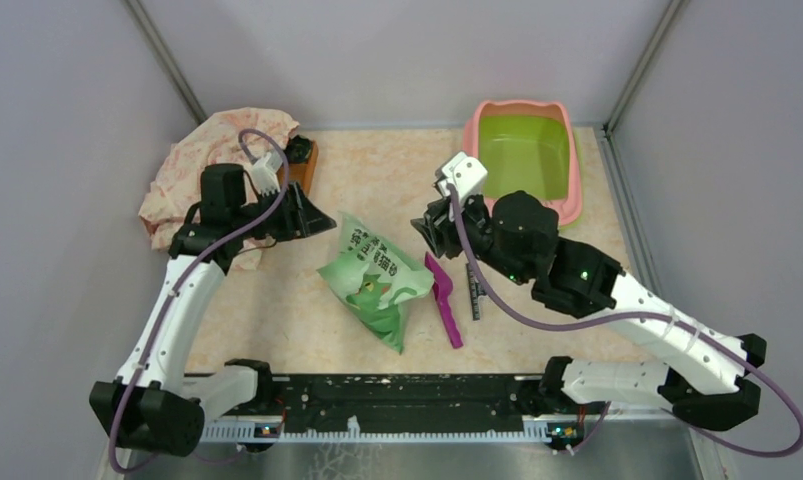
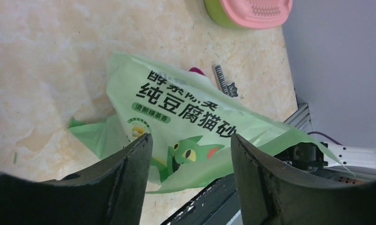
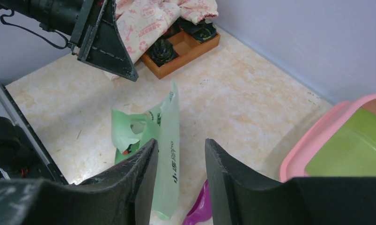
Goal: Fill the litter box with clean litter
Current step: Adjust the cat litter bag at the center of the board.
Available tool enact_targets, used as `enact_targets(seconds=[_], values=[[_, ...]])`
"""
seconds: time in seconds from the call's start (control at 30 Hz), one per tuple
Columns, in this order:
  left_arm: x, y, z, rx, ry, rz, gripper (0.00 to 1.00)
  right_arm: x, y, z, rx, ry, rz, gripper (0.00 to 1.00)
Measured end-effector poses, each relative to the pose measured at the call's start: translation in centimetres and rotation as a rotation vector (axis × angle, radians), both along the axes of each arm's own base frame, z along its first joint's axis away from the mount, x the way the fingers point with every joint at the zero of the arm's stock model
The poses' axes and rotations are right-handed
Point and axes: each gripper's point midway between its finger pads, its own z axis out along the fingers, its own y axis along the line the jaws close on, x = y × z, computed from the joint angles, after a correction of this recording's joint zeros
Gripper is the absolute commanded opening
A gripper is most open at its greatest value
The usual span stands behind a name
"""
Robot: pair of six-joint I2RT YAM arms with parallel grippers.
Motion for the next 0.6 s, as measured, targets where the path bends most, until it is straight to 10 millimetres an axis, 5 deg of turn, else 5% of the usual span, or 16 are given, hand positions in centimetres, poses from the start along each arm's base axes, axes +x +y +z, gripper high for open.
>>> enact_targets(seconds=[0.1, 0.2, 0.33, 0.43, 0.6], values=[[-0.1, 0.1, -1.3, 0.004, 0.035, 0.006, 0.55, -0.1, -0.3, 0.6, -0.021, 0.016, -0.001, 0.48], [-0.1, 0.3, -2.0, 0.015, 0.048, 0.021, 0.36, 0.5, 0.9, 1.8, -0.075, 0.044, 0.006, 0.57], [-0.4, 1.0, -2.4, 0.038, 0.040, 0.058, 0.29, 3.6, 2.4, 1.9, -0.139, 0.093, -0.021, 0.57], [-1.6, 1.4, -2.1, 0.039, 0.010, 0.078, 0.19, 8.6, 1.2, 0.0, -0.166, 0.184, -0.109, 0.56], [-4.5, 1.9, -2.4, 0.033, -0.015, 0.088, 0.14, 15.6, -2.8, -7.0, -0.195, 0.409, -0.271, 0.52]])
